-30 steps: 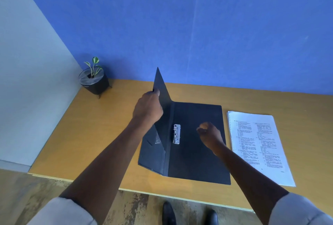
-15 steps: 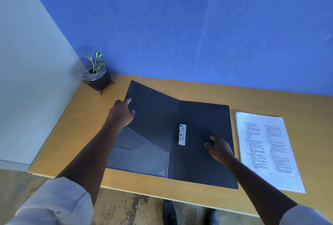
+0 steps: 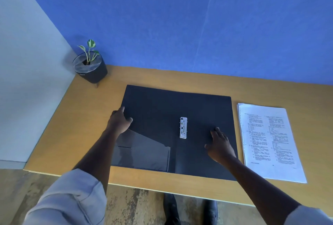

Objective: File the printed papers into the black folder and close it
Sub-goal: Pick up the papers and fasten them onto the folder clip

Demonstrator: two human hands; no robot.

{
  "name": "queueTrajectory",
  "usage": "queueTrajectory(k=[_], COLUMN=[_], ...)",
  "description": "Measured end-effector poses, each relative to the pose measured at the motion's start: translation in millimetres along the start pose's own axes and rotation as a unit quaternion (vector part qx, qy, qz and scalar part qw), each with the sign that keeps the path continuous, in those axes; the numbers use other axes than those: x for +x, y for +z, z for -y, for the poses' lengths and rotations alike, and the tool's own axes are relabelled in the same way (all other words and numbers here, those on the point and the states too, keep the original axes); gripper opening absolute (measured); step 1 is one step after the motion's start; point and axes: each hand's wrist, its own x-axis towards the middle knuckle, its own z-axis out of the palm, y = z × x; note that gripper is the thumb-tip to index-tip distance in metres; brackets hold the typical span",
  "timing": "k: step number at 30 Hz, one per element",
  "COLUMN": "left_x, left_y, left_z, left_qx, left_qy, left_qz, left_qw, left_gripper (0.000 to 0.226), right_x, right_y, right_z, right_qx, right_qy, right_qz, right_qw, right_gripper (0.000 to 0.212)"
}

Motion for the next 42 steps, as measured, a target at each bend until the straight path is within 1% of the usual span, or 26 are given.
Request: queueTrajectory(k=[5,10,13,17,22,25,28,32,35,42], left_x=[-6.0,-10.7,-16.6,-29.0,-49.2,-55.4,-58.2,-59.8,-60.4,-61.1], left_y=[18.5,35.6,45.1,67.6,97.8,111.1,120.2,125.5,127.3,128.9], left_z=[4.9,8.4,-0.4,-20.6,-56.8,-78.1,-91.2,-97.4,-100.2,-102.7], left_qx=[-0.013,0.026,0.047,0.046,0.041,0.04,0.042,0.054,0.058,0.058], left_qy=[-0.004,-0.002,0.004,0.056,0.138,0.163,0.158,0.137,0.127,0.115], left_qz=[0.006,0.013,-0.006,-0.011,0.021,0.044,0.062,0.056,0.05,0.043], left_qw=[1.0,1.0,0.999,0.997,0.989,0.985,0.985,0.988,0.989,0.991], left_gripper=[0.075,0.073,0.069,0.068,0.067,0.07,0.075,0.085,0.089,0.092], right_x=[-0.6,-2.2,-4.7,-8.8,-6.5,-0.3,6.7,11.6,11.6,10.8], right_y=[3.0,3.3,4.0,5.5,5.4,4.4,3.3,1.9,2.8,3.4], right_z=[-2.4,-1.7,-1.2,-2.1,-1.3,-2.3,-6.3,-9.9,-11.3,-6.5], right_qx=[-0.001,-0.011,-0.025,-0.042,-0.047,-0.051,-0.064,-0.073,-0.082,-0.088], right_qy=[-0.005,0.0,-0.001,-0.013,-0.026,-0.034,-0.043,-0.045,-0.047,-0.037], right_qz=[-0.004,-0.002,-0.007,-0.011,-0.025,-0.04,-0.035,0.005,0.018,0.024], right_qw=[1.0,1.0,1.0,0.999,0.998,0.997,0.996,0.996,0.995,0.995], right_gripper=[0.076,0.079,0.079,0.08,0.079,0.081,0.089,0.107,0.119,0.118])
